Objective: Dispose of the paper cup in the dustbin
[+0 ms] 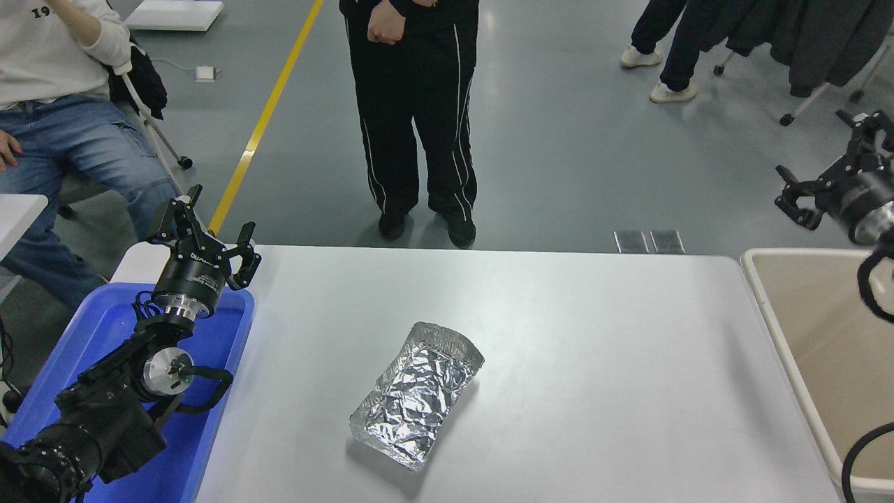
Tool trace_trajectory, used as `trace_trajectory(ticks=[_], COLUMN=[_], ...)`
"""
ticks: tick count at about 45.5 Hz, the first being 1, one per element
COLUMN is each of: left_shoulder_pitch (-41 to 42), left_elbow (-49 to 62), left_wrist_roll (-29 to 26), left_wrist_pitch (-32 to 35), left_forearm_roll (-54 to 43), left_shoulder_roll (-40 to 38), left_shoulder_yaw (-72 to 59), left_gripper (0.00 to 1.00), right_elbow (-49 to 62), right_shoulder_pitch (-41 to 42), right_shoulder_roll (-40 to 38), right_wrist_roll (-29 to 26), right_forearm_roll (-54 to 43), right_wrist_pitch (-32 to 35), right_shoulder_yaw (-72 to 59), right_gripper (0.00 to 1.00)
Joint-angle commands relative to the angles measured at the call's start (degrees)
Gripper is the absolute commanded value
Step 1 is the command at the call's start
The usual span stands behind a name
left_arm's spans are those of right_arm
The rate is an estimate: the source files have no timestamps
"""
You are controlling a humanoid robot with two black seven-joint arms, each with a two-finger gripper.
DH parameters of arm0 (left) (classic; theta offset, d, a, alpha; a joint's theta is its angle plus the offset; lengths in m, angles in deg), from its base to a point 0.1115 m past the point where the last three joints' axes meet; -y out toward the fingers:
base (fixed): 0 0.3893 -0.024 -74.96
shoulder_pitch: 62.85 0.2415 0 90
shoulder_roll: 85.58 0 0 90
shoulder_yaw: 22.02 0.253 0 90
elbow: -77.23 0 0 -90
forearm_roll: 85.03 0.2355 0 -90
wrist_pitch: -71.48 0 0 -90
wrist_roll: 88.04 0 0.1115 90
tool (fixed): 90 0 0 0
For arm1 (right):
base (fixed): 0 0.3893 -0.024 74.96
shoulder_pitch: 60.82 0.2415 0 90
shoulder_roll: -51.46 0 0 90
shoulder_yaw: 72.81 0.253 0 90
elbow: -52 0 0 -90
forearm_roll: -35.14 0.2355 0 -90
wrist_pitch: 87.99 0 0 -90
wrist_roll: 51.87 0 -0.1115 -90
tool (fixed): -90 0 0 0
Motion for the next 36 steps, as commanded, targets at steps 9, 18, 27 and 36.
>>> trace_trajectory(ticks=[9,18,27,36], left_shoulder_pitch=[0.0,0.0,0.0,0.0], left_elbow=[-0.1,-0.1,0.0,0.0], left_wrist_roll=[0.0,0.0,0.0,0.0], left_wrist_pitch=[0.0,0.0,0.0,0.0], left_forearm_roll=[0.0,0.0,0.0,0.0], left_shoulder_roll=[0.0,0.0,0.0,0.0], left_shoulder_yaw=[0.0,0.1,0.0,0.0], left_gripper=[1.00,1.00,1.00,1.00], right_elbow=[-2.1,-1.9,-1.7,-1.7], right_shoulder_pitch=[-3.9,-3.0,-2.3,-2.4], right_shoulder_roll=[3.0,3.0,3.0,3.0], right_wrist_roll=[2.7,2.8,2.8,2.8], right_forearm_roll=[-1.2,-6.5,-6.7,-6.7], right_wrist_pitch=[0.4,-0.3,-1.6,-1.6], right_shoulder_yaw=[-0.1,-0.3,-0.2,-0.2], right_gripper=[0.99,0.99,0.99,0.99])
